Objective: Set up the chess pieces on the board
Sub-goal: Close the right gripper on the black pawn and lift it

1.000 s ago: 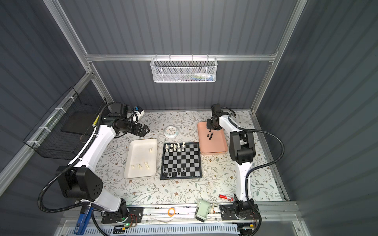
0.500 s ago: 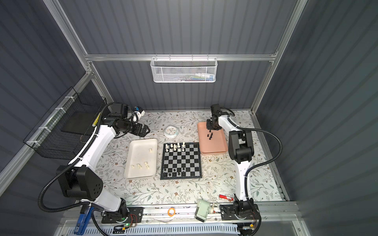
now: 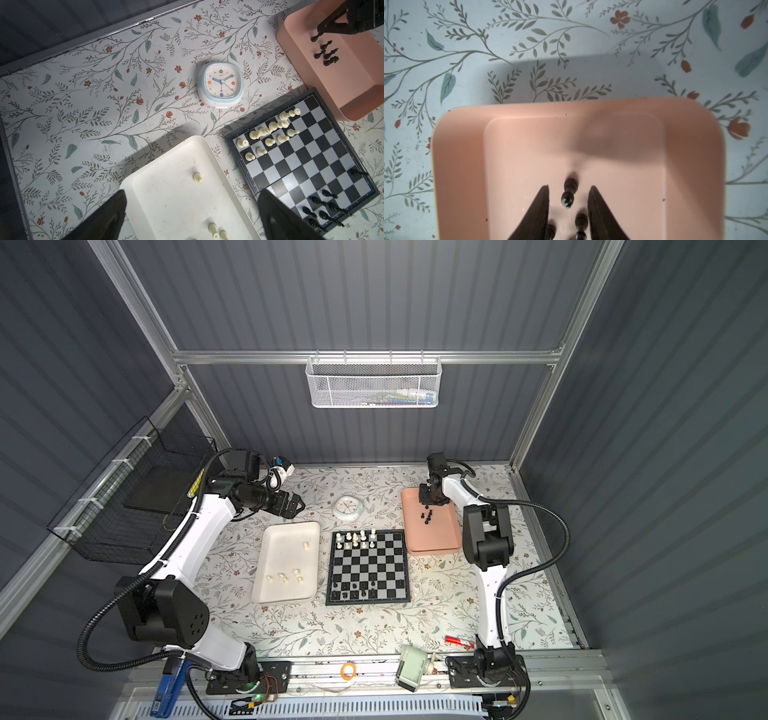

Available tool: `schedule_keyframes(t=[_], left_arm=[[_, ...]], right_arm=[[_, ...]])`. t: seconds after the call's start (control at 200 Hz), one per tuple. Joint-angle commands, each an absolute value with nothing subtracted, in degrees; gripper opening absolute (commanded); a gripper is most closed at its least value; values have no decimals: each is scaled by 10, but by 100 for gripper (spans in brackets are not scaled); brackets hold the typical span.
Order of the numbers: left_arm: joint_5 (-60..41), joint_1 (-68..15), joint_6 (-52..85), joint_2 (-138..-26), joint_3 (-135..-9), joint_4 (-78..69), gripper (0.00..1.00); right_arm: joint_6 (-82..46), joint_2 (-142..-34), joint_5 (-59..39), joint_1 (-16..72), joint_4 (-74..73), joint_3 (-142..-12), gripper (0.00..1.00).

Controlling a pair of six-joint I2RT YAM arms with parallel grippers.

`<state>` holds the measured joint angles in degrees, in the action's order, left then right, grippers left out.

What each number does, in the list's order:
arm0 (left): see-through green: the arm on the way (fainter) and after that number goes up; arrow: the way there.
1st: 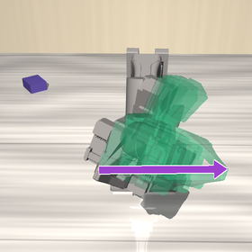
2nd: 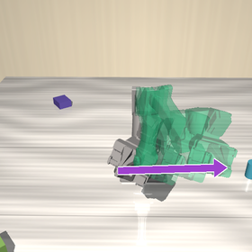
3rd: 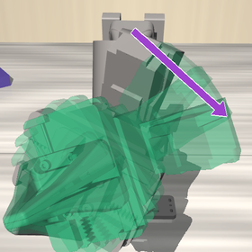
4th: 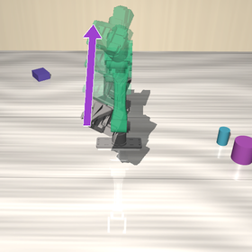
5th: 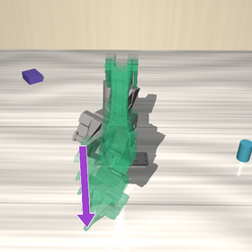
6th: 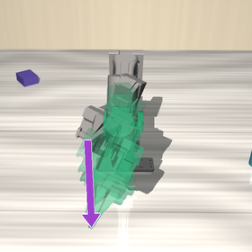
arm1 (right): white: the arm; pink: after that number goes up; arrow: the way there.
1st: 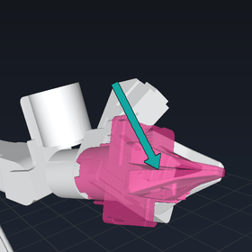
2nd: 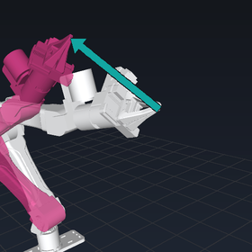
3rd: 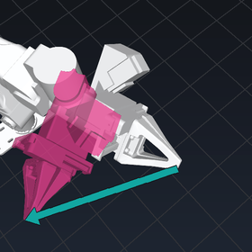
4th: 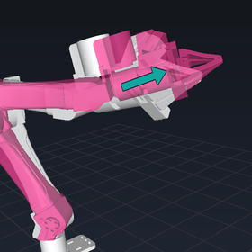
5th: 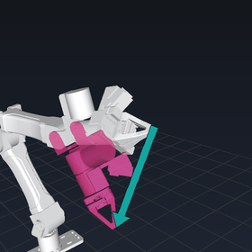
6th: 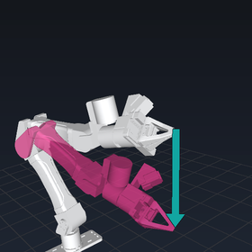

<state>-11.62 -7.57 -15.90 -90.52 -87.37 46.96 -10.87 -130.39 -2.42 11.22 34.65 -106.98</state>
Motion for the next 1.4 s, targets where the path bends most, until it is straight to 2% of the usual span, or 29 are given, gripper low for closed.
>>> schedule_keyframes(t=[0.0, 1.396], left_arm=[[-126, -80, -161, -901, -878, 482, 99], [-124, -80, -162, -888, -866, 480, 99]], right_arm=[[-102, -1319, -28, 113, 364, -1091, 34], [-108, -1342, -12, 120, 393, -1108, 24]])
